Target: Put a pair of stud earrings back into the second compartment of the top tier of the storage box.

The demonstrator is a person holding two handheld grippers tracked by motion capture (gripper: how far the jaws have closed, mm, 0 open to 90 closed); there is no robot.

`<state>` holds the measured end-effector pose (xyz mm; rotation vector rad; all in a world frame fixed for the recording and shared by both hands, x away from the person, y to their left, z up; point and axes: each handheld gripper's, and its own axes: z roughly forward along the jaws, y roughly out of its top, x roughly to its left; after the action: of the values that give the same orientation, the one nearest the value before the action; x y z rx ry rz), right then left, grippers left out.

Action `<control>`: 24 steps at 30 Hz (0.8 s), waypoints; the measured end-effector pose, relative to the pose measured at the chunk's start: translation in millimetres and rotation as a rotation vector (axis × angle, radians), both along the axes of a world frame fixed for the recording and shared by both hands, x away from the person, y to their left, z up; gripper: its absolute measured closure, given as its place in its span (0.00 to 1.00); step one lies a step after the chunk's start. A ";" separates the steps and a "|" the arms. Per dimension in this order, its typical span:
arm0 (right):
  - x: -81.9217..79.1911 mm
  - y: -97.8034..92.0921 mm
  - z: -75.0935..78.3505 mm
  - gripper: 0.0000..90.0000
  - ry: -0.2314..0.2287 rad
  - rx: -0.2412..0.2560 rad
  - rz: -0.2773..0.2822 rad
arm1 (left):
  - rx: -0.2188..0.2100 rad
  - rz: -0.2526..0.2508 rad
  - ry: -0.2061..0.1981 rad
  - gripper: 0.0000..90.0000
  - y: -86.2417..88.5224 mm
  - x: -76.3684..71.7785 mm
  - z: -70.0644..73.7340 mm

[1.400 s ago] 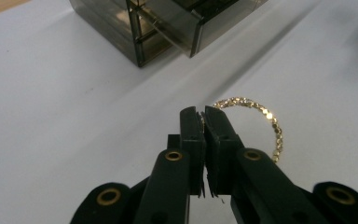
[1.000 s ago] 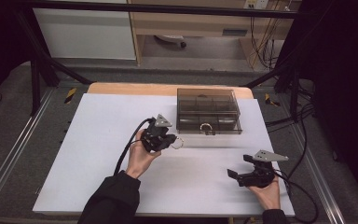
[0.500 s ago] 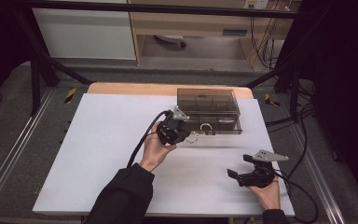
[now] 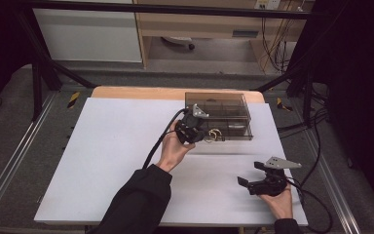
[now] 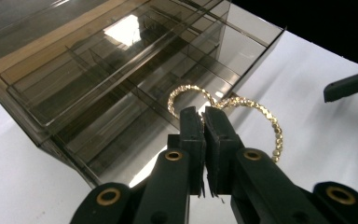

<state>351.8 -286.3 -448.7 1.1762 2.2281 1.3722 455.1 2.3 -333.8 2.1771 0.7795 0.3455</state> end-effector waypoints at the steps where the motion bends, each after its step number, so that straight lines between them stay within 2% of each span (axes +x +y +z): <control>1: 0.1 0.0 0.0 0.00 0.000 0.000 0.000 | 0.000 0.003 0.001 0.96 -1.1 2.0 -0.2; 10: 0.0 0.2 -0.3 0.00 0.005 -0.002 0.001 | -0.006 0.022 0.013 0.96 -13.7 19.2 -4.4; 19: -0.5 0.8 -0.2 0.00 0.009 0.009 0.001 | 0.010 0.042 0.020 0.96 -29.1 32.9 -11.9; 24: -0.1 0.2 0.0 0.00 0.002 0.008 0.001 | 0.019 0.051 0.010 0.96 -37.9 38.2 -16.9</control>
<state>351.7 -286.1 -448.8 1.1788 2.2272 1.3819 493.3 -35.6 -350.7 2.1808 0.8416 0.3693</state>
